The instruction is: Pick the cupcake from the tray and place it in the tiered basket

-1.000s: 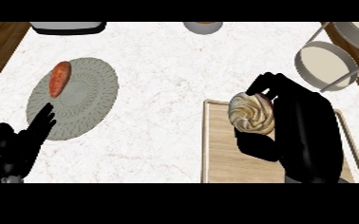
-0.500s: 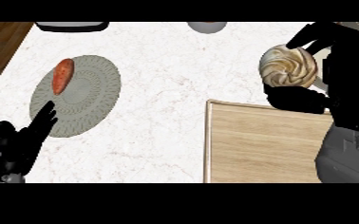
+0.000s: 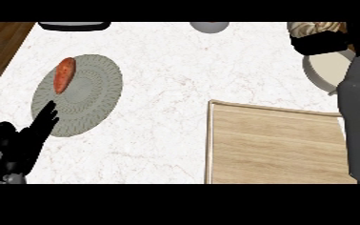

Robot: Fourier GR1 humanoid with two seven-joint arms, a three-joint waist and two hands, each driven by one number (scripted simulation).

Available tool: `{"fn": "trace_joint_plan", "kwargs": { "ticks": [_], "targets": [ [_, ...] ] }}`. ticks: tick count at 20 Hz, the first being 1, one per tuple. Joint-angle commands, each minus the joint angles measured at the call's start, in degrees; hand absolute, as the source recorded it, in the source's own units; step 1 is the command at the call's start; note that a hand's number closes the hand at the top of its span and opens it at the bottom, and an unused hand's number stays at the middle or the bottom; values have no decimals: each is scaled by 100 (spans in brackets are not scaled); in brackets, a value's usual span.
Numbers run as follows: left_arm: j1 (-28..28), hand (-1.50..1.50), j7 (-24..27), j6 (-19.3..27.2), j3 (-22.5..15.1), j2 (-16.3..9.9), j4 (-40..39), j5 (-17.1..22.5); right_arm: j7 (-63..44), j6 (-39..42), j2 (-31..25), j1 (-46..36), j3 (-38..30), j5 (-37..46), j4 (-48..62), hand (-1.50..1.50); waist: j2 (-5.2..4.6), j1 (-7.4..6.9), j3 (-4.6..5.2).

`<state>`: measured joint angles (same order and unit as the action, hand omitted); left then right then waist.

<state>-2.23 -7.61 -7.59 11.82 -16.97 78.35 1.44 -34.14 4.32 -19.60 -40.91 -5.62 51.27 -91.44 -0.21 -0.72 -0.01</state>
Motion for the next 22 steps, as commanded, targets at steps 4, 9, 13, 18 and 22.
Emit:
{"fn": "trace_joint_plan", "kwargs": {
  "ticks": [4,9,13,18,22],
  "targets": [
    [24,0,-134,-60,-51,15,45,-31,1485,-705,-173,-641,-1103,-1160,1745,150,-12,-40,-3],
    [208,0,-96,-333,291,-299,-155,217,1995,-1200,-217,-1464,-1122,-1036,3236,150,-22,-84,2],
    [-374,0,-96,164,-271,353,510,-262,2804,-1156,-907,-1802,-1613,-1343,4391,150,-24,-122,-4],
    [-67,0,-99,-66,-60,84,321,-45,3163,-1143,-2044,-1255,-292,574,4324,150,-71,-158,2],
    [159,0,-378,-130,-74,50,284,11,3558,-1308,-2302,-1860,11,1060,5054,150,-74,-205,-1]
  ]
}}
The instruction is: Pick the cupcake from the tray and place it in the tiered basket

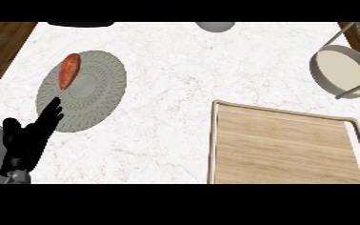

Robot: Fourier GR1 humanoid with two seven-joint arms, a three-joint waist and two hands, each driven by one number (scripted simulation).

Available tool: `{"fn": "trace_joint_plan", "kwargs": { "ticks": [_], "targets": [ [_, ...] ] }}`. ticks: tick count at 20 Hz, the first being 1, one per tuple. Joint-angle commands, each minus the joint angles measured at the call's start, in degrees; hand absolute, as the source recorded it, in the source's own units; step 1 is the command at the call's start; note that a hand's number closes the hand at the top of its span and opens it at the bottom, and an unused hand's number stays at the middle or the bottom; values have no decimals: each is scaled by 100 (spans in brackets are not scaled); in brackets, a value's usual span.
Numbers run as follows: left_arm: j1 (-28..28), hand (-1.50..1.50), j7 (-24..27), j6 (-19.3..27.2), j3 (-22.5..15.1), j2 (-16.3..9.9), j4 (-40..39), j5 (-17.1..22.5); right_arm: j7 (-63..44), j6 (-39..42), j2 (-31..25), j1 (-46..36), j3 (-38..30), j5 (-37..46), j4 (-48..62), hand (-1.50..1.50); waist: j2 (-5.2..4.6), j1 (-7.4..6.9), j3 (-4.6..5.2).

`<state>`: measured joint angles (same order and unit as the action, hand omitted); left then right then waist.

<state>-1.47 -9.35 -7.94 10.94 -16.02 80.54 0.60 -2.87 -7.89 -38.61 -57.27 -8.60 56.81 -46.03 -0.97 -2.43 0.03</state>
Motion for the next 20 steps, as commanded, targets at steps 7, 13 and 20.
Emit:
{"fn": "trace_joint_plan", "kwargs": {
  "ticks": [7,13,20],
  "targets": [
    [-4,0,87,50,-28,58,-63,-134,1319,-363,-558,-1037,304,761,1871,150,13,-2,-5],
    [407,0,8,48,61,43,-499,-87,1409,-235,-592,-1376,636,1304,2525,150,-1,14,-3],
    [128,0,145,-115,126,-114,-231,-43,615,866,-752,-1287,476,1298,3557,-150,-28,-81,-8]
  ]
}}
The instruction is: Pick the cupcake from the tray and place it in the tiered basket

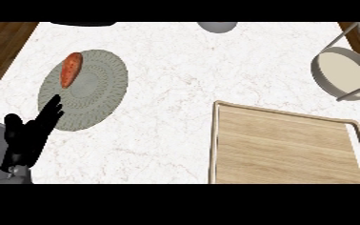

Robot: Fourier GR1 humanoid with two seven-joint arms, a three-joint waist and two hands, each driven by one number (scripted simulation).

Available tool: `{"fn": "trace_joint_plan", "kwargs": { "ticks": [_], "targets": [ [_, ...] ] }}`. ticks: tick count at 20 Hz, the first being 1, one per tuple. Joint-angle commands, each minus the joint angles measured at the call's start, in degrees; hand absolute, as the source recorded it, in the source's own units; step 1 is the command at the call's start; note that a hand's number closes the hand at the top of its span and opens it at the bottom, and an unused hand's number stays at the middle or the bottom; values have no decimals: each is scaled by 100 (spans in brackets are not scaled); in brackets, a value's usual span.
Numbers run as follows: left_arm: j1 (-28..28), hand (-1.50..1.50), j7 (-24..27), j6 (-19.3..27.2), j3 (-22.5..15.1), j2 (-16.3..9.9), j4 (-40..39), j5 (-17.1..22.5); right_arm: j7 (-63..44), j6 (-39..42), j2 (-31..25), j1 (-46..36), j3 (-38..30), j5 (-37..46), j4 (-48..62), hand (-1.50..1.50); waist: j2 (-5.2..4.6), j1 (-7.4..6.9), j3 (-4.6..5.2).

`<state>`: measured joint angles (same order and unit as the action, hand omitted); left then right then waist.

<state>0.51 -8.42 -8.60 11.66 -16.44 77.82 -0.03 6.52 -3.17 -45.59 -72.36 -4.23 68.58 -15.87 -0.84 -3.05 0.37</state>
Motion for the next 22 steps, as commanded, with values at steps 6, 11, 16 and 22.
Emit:
{"fn": "trace_joint_plan", "kwargs": {
  "ticks": [6,11,16,22],
  "targets": [
    [118,0,-25,28,-15,-6,-40,-66,-1036,626,-89,-108,-287,-103,771,-150,-63,-34,-45],
    [-233,0,-173,-50,21,59,372,101,-415,216,-360,20,-711,-514,610,-150,-26,-15,-53],
    [-130,0,-206,155,-115,226,358,-77,-530,-323,-476,-208,-1416,-1183,330,-150,1,69,-52],
    [-145,0,-145,36,85,33,151,10,-1173,249,-1183,-502,-2152,-1832,602,-150,-1,108,-50]
  ]
}}
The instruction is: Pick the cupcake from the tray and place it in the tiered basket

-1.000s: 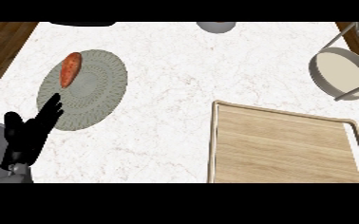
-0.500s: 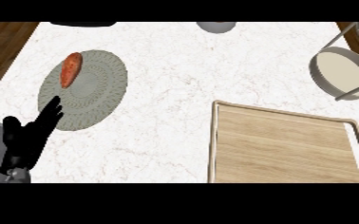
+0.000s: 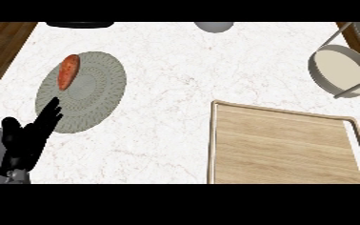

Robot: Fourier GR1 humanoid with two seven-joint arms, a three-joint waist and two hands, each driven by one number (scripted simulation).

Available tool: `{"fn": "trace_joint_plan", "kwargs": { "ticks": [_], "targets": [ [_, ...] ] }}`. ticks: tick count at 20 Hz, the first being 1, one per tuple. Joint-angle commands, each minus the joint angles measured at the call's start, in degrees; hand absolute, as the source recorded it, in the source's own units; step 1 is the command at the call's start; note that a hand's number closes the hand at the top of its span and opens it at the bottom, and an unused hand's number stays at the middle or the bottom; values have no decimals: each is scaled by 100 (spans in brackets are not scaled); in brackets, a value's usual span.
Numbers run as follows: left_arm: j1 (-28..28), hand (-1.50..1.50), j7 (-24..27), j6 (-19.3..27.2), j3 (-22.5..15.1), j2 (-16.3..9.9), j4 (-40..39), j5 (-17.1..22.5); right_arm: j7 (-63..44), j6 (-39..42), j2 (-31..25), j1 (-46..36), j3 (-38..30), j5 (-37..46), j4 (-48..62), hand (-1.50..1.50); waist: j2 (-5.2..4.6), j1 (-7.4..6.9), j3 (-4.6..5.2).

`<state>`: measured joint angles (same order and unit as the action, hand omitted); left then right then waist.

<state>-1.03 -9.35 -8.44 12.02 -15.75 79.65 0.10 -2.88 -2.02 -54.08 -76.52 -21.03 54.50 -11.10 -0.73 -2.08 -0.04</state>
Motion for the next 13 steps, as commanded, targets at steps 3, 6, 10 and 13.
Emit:
{"fn": "trace_joint_plan", "kwargs": {
  "ticks": [3,6,10,13],
  "targets": [
    [-153,0,49,96,13,77,63,-44,-37,598,-903,132,-984,-936,311,-150,20,99,-15],
    [-132,0,80,2,158,-29,-217,46,274,923,-1232,286,-1567,-1545,388,-150,41,206,-16],
    [-163,0,139,301,-4,244,-158,-168,1043,1425,-1655,968,-2218,-2233,579,-150,77,358,-19],
    [-102,0,-76,17,141,6,-28,73,1384,2193,-1990,1540,-2362,-2442,668,-150,53,237,-16]
  ]
}}
